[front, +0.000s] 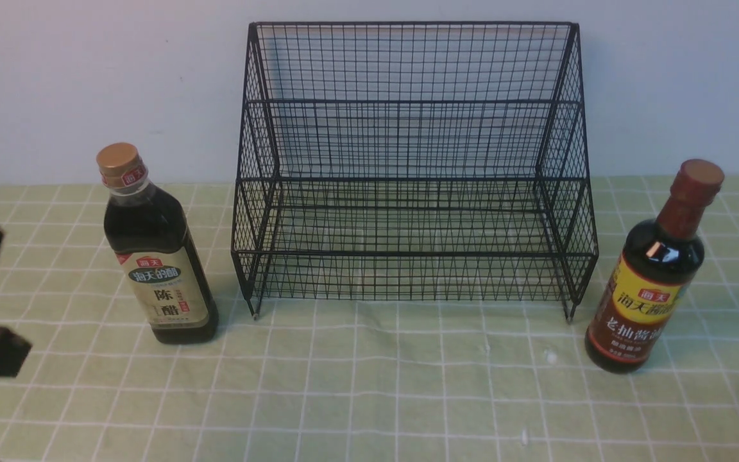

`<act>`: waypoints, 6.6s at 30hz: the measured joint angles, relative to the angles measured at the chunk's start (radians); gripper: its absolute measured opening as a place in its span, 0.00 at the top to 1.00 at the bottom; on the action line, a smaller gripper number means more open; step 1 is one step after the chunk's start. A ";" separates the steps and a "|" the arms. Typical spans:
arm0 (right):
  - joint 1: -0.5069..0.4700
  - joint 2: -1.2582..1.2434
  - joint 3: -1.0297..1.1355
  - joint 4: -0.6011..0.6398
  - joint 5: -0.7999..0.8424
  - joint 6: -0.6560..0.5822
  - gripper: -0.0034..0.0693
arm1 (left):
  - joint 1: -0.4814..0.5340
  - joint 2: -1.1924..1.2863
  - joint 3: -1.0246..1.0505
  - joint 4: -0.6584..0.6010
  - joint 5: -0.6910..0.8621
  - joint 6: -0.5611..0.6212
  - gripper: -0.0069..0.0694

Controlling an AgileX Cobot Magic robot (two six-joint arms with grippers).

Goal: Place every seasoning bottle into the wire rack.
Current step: Use the left arm to grab the condiment bottle closest to it, then use the left arm to put the condiment bottle back on the shelf

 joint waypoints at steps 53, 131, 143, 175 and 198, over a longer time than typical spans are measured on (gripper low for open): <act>0.000 0.000 0.000 0.000 0.000 0.000 0.97 | -0.009 0.519 -0.602 0.043 0.173 0.075 0.50; 0.000 0.000 0.000 0.000 0.000 0.000 0.97 | -0.293 1.054 -1.294 0.142 0.675 -0.100 0.31; 0.000 0.000 0.000 0.000 0.000 0.000 0.97 | -0.293 0.884 -1.296 0.015 1.366 0.090 0.90; 0.000 0.000 0.000 0.000 0.000 0.000 0.97 | -0.293 1.174 -1.296 -0.504 1.161 0.483 0.92; 0.000 0.000 0.000 0.000 0.000 0.000 0.97 | -0.293 1.209 -1.296 -0.293 1.099 0.475 0.92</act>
